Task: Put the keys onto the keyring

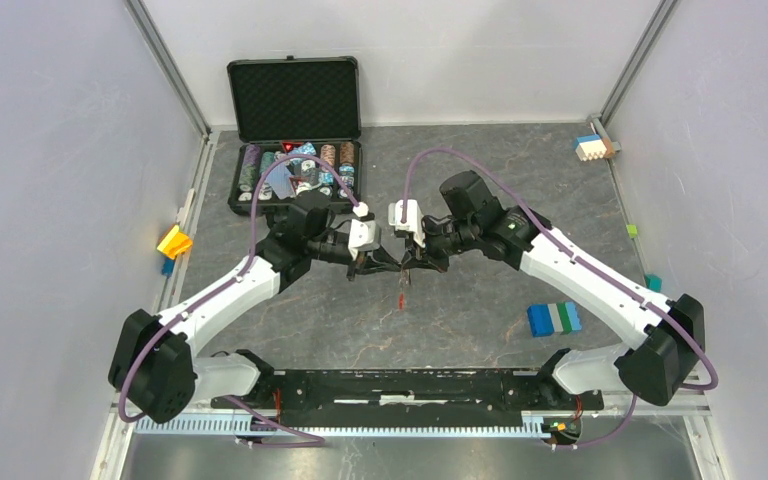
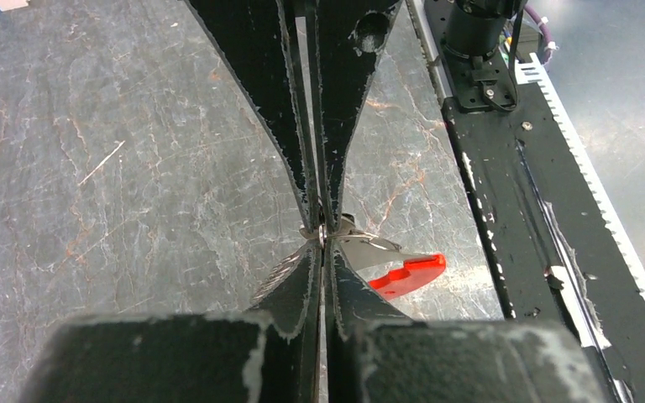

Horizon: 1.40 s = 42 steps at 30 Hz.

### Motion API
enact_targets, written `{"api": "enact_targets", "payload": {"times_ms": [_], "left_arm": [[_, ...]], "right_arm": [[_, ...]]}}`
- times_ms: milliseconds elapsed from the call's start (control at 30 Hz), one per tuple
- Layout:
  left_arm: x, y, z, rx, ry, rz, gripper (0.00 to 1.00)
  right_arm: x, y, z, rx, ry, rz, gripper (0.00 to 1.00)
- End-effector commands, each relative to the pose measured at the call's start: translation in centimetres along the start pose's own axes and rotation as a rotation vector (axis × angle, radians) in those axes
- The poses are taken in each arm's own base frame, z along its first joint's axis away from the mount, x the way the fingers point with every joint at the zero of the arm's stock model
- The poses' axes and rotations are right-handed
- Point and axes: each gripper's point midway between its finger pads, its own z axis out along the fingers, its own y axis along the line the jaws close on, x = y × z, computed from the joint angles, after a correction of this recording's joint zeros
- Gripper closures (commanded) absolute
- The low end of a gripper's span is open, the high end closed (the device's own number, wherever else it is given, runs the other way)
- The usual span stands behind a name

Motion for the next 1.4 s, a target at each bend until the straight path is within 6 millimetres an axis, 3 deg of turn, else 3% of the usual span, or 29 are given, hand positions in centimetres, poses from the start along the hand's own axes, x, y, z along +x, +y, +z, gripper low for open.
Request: {"api": "enact_targets", "payload": {"times_ms": [0, 133, 200, 467, 533, 800, 1100, 1367], "left_arm": [[-1.7, 0.9, 0.0, -0.038, -0.045, 0.045, 0.98], [-2.6, 0.7, 0.3, -0.056, -0.134, -0.003, 0.98], [-3.0, 0.5, 0.2, -0.057, -0.169, -0.015, 0.98], [-4.1, -0.4, -0.2, -0.053, -0.279, -0.028, 0.98], [-4.2, -0.6, -0.4, -0.056, -0.298, -0.022, 0.98], [-4.8, -1.4, -1.1, -0.063, -0.357, 0.01, 0.98], [-6.3, -1.8, -1.6, -0.066, -0.419, 0.02, 0.98], [-5.6, -1.7, -1.5, -0.074, -0.407, 0.014, 0.98]], "right_arm": [[-3.4, -0.8, -0.8, 0.028, -0.072, -0.071, 1.0], [-4.1, -0.9, -1.2, 0.036, -0.086, -0.081, 1.0], [-4.3, -0.9, -1.4, 0.041, -0.09, -0.083, 0.94], [-5.0, -0.9, -2.7, 0.084, -0.111, -0.105, 0.53], [-5.0, -0.7, -3.2, 0.091, -0.117, -0.119, 0.47], [-3.4, 0.1, -5.1, 0.034, -0.187, -0.081, 0.48], [-1.8, 2.7, -3.6, -0.157, -0.264, -0.028, 0.44], [-2.3, 2.8, -3.2, -0.198, -0.287, -0.012, 0.47]]}}
